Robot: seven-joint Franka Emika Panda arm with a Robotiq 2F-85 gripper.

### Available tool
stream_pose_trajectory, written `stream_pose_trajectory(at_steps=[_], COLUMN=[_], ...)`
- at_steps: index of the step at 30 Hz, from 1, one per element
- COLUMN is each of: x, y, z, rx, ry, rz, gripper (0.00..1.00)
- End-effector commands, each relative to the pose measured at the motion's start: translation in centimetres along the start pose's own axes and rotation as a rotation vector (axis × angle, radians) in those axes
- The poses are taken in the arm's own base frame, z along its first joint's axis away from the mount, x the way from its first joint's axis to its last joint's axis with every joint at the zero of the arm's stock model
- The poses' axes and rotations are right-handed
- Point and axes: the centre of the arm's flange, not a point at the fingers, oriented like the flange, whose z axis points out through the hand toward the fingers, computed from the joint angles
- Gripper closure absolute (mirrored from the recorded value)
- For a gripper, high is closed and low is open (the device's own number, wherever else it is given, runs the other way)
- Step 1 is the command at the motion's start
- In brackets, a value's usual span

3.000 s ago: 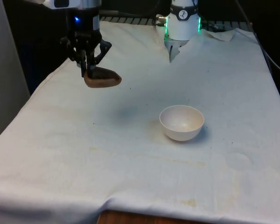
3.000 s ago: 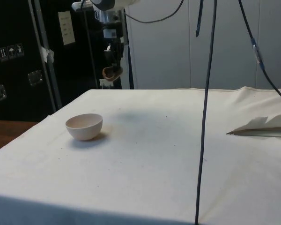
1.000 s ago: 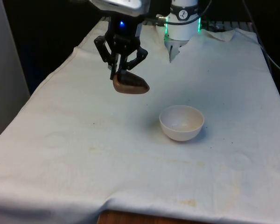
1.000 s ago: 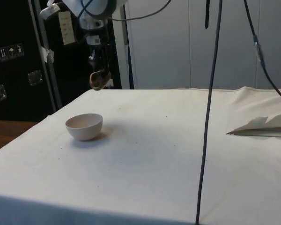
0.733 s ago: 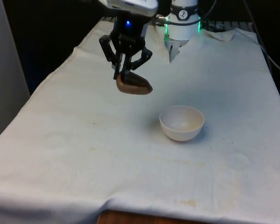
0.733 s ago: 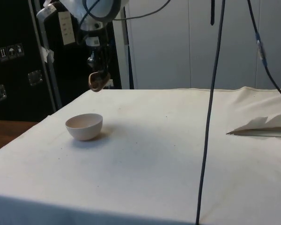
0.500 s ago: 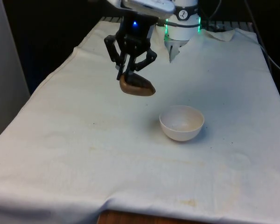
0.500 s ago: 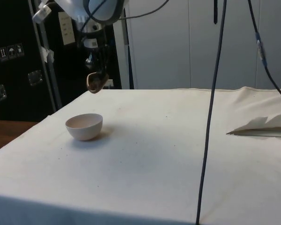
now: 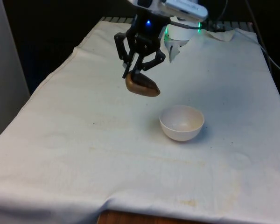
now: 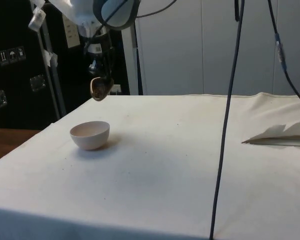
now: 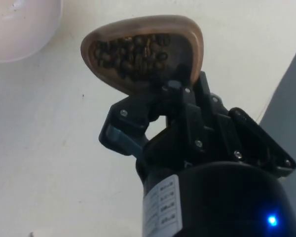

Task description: Pour the coffee beans from the cup into the bowl.

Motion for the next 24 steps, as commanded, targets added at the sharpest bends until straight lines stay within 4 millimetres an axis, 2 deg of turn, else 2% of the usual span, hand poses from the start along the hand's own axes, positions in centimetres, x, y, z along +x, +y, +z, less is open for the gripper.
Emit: stream_pose_trajectory(at_steps=[1,24], x=[-0.1,-1.3], y=[-0.2,-5.6], z=[-0.1,-1.3], rx=[-0.006,-0.133], ry=[0.004,0.092], rz=[0.0,-0.018], gripper=[1.0,1.0])
